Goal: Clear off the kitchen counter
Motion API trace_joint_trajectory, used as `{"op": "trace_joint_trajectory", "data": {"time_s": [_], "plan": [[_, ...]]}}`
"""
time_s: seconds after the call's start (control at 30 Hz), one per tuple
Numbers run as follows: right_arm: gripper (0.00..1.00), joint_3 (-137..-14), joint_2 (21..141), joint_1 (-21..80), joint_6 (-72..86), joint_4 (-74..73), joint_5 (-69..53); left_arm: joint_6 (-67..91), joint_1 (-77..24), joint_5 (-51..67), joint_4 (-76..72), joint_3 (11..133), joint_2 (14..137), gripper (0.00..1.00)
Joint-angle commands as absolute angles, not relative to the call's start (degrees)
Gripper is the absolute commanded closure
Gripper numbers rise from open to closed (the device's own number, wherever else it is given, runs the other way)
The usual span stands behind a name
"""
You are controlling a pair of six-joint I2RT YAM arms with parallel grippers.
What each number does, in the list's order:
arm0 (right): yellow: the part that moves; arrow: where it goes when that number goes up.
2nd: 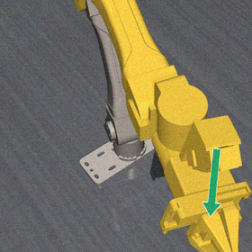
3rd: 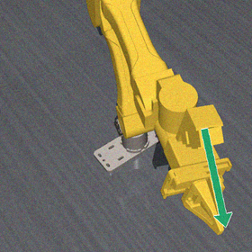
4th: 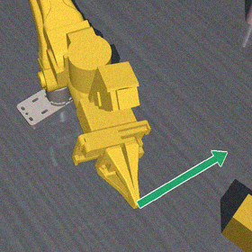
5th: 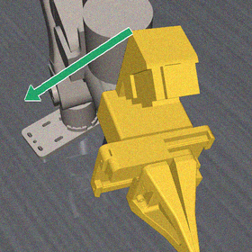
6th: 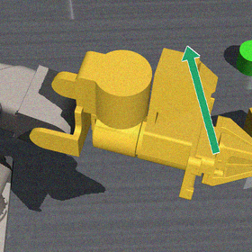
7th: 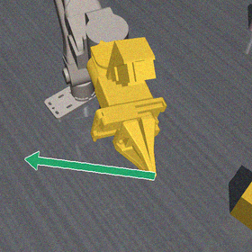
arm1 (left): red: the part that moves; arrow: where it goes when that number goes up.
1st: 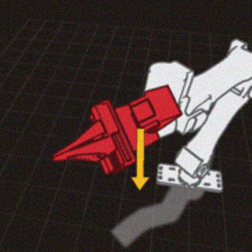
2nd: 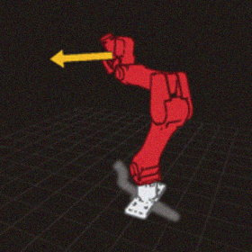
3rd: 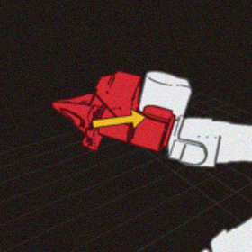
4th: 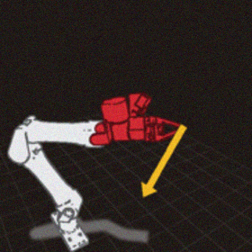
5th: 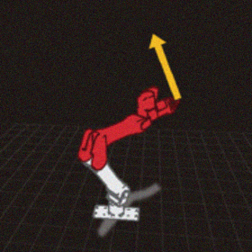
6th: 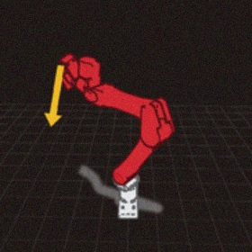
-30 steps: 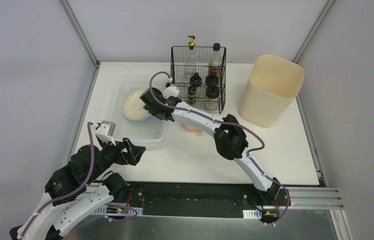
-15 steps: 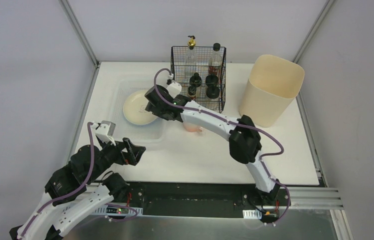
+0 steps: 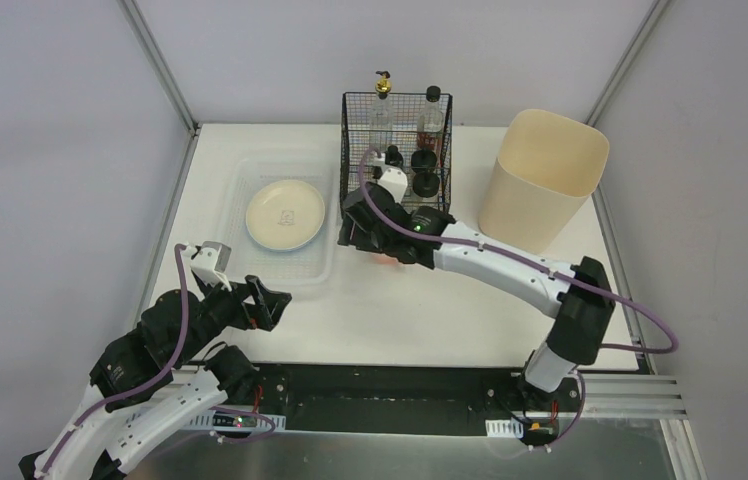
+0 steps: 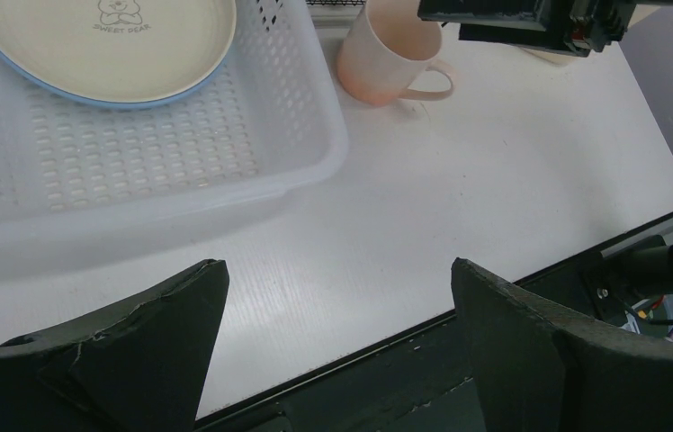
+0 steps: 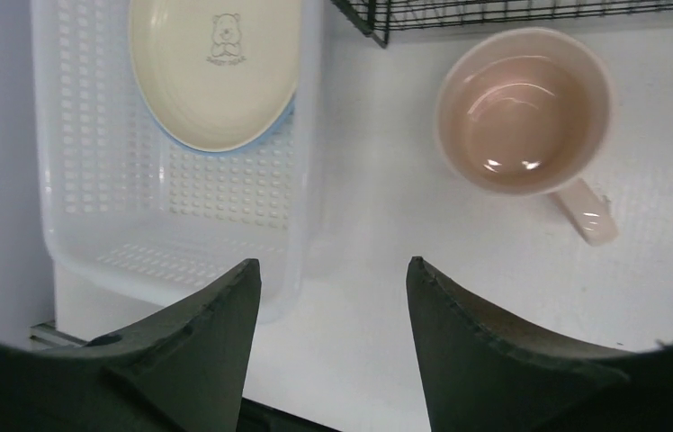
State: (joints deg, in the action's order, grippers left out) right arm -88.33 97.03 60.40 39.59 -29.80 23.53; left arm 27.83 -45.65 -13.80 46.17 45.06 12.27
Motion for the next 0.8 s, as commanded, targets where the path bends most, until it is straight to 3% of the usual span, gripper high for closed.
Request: {"op": "trace_joint_trajectory", "data": {"time_s": [0.0,0.27,0.77], "plan": [[0.37,-82.12,90.81,60.46,35.27,-33.92,28.53,28.94,-44.9,-13.74,44.72,44.76,13.84,0.01],[0.36,-63.58,76.62,60.44,37.8,-33.8,32.58,34.27,-44.88,-9.8,43.32,48.94,30.61,0.01],[0.34,-43.86,52.41,60.52,45.74,-34.95,29.42,40.62,-44.99,-6.98,33.01,62.65,61.81,0.02]]}}
